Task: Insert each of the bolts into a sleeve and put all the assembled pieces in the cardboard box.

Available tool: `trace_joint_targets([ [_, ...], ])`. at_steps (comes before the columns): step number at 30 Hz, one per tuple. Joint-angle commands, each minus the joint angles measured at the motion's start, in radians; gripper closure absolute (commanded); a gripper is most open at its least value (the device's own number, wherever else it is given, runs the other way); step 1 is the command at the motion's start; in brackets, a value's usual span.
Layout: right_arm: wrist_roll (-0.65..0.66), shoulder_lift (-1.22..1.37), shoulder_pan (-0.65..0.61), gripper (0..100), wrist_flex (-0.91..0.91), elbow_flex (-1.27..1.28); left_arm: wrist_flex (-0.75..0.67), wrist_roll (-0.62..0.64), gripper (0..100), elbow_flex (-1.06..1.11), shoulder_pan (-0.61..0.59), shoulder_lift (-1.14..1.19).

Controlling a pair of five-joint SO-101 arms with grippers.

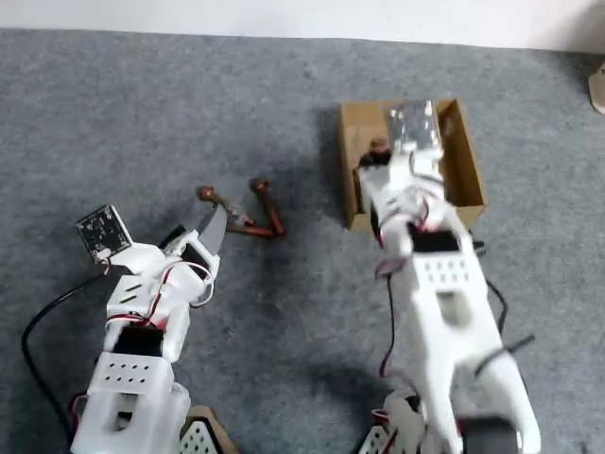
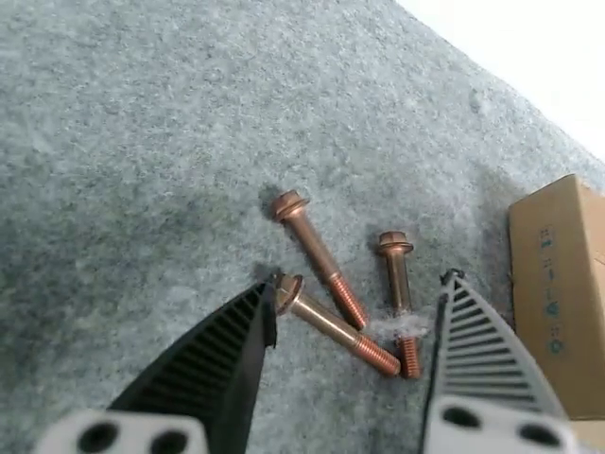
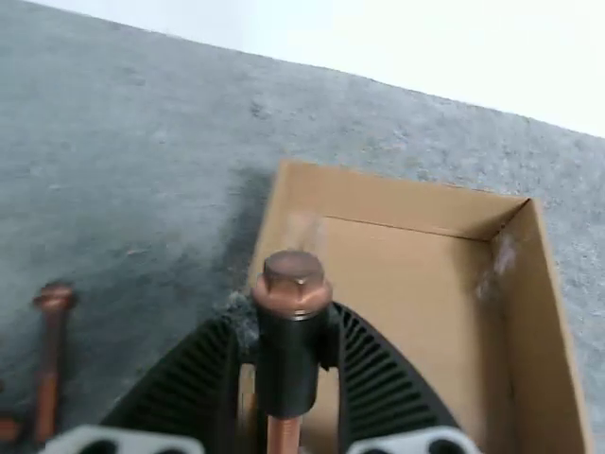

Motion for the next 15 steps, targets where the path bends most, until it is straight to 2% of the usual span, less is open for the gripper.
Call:
trace_joint_targets([
  [1, 0.012, 0.145, 0.022, 99.4, -0.001, -0.199, -0.002, -0.011, 74, -0.005, 0.010, -0.010],
  [7, 0.017, 0.358, 0.024, 99.4, -0.131, -0.321, -0.006, -0.012, 74, 0.013, 0.030, -0.016],
  [15, 0.014, 0.443, 0.030, 96.6, -0.137, -0.277, -0.006, -0.012, 74, 0.015, 0.030, -0.016],
])
